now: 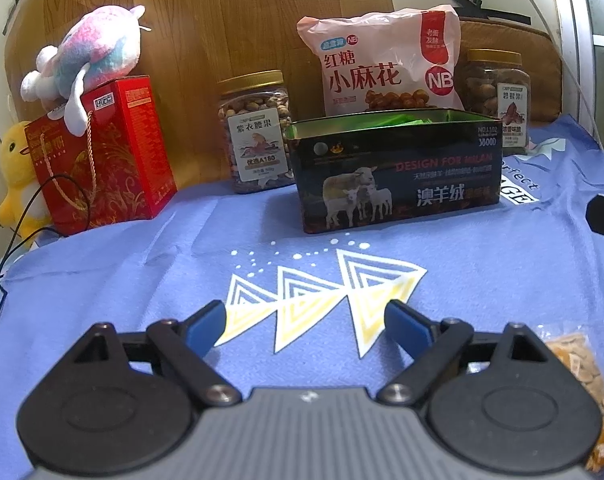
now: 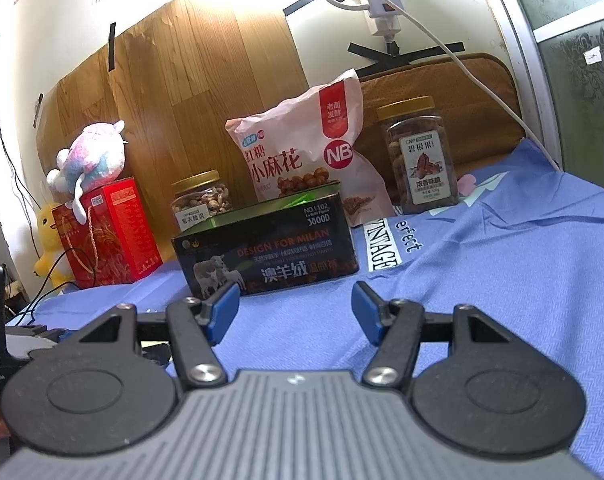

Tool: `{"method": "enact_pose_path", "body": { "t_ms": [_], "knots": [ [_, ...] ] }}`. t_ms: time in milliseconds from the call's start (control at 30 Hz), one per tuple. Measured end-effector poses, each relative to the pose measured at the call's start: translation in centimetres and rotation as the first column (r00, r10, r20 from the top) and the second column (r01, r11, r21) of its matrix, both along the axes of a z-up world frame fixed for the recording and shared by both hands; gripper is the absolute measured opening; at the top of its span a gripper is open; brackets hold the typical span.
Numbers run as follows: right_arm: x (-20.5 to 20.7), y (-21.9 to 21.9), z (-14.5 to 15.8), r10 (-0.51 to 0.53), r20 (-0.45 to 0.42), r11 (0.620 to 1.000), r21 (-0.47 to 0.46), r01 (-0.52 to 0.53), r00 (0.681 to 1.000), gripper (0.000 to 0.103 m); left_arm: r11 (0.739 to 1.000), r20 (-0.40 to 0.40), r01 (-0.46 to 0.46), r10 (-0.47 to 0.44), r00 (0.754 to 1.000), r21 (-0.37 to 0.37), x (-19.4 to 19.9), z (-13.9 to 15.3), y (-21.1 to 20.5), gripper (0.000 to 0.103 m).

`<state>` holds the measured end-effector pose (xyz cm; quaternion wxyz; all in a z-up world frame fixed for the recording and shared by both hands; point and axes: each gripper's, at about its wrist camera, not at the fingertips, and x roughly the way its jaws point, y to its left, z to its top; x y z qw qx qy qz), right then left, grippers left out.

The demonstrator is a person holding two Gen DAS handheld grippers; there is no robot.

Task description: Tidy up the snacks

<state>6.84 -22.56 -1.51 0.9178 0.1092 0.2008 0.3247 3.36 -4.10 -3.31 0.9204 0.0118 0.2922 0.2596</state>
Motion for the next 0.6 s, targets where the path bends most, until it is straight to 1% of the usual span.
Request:
{"method": "enact_pose_path", "body": {
  "t_ms": [600],
  "knots": [
    [-0.08,-0.27,-0.15,0.016,0.001,1.0,0.019,-0.016,1.0,0.065,1.0,-0.016,-0.008,0.009,1.0,0.022,0.19,-0.12,-0.27,0.09]
  ]
}}
